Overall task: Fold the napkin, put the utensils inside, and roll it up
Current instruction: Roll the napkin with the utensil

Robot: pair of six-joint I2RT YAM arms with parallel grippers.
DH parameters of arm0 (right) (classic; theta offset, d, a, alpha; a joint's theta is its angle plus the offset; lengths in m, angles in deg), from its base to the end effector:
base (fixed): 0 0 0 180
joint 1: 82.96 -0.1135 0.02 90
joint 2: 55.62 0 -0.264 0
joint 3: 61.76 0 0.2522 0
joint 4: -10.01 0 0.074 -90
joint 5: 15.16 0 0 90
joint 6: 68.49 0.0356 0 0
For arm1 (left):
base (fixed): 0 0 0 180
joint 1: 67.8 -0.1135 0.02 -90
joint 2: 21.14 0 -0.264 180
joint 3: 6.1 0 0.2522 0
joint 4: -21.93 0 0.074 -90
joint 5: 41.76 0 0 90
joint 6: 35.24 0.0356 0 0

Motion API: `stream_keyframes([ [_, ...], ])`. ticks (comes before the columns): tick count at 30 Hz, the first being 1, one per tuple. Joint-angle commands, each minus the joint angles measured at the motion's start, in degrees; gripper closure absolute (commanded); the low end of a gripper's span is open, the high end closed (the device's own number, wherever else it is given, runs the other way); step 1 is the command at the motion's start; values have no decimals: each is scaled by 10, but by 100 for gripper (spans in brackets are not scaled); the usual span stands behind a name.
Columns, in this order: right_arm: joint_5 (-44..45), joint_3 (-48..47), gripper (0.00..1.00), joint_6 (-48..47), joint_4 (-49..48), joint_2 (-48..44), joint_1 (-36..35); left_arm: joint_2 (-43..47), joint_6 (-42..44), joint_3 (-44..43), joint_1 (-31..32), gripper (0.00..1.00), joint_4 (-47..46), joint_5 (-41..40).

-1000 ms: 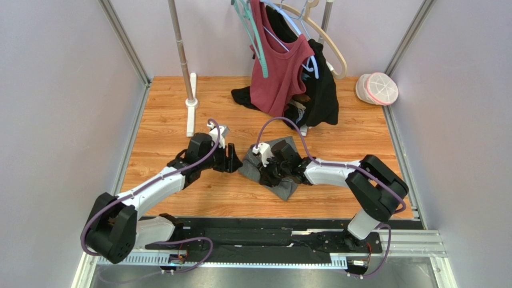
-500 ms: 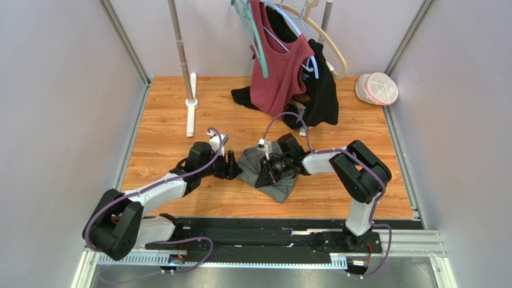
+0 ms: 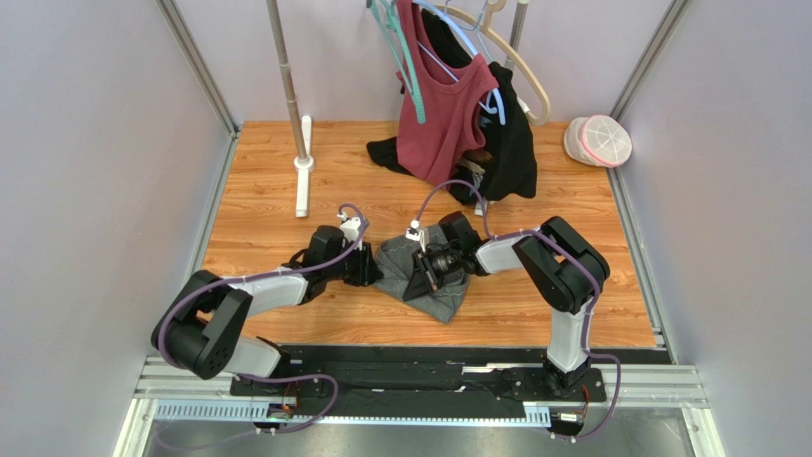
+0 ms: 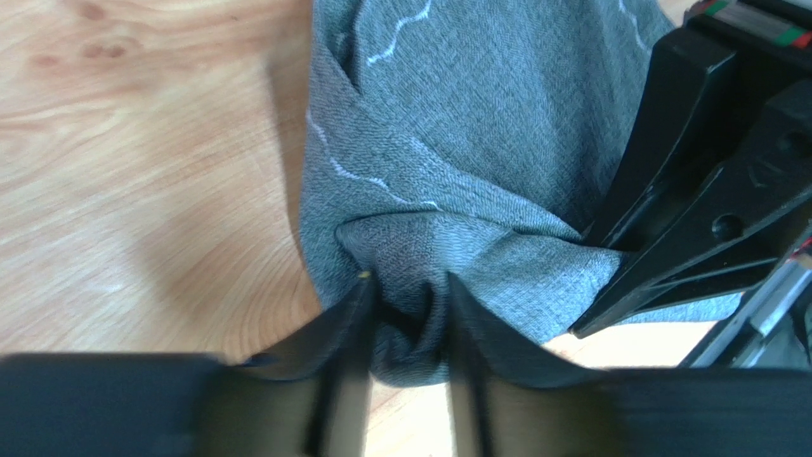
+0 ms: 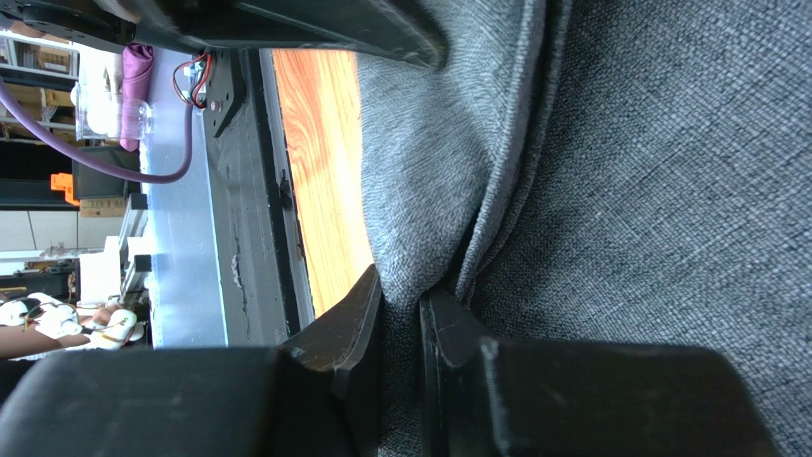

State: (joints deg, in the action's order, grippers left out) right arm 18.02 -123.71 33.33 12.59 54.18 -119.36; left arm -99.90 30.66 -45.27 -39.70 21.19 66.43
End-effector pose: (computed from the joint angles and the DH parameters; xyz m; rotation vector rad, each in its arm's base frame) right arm 0.2546 0.2247 0.1029 -0.9924 2.3041 1.5777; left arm 0.2125 -0.1261 0.1441 0.2609 2.3332 -0.8294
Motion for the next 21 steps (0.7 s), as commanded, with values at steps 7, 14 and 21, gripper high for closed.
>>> stream_keyframes([
  [7,78,-3,50,-20,91,-26,-3,-64,-2,-71,-1,97,67,-33],
  [14,238,13,41,-16,162,-165,-2,-94,15,-110,-1,99,115,-6],
  [21,417,49,38,-40,251,-339,-45,-123,19,-150,-1,100,162,10],
])
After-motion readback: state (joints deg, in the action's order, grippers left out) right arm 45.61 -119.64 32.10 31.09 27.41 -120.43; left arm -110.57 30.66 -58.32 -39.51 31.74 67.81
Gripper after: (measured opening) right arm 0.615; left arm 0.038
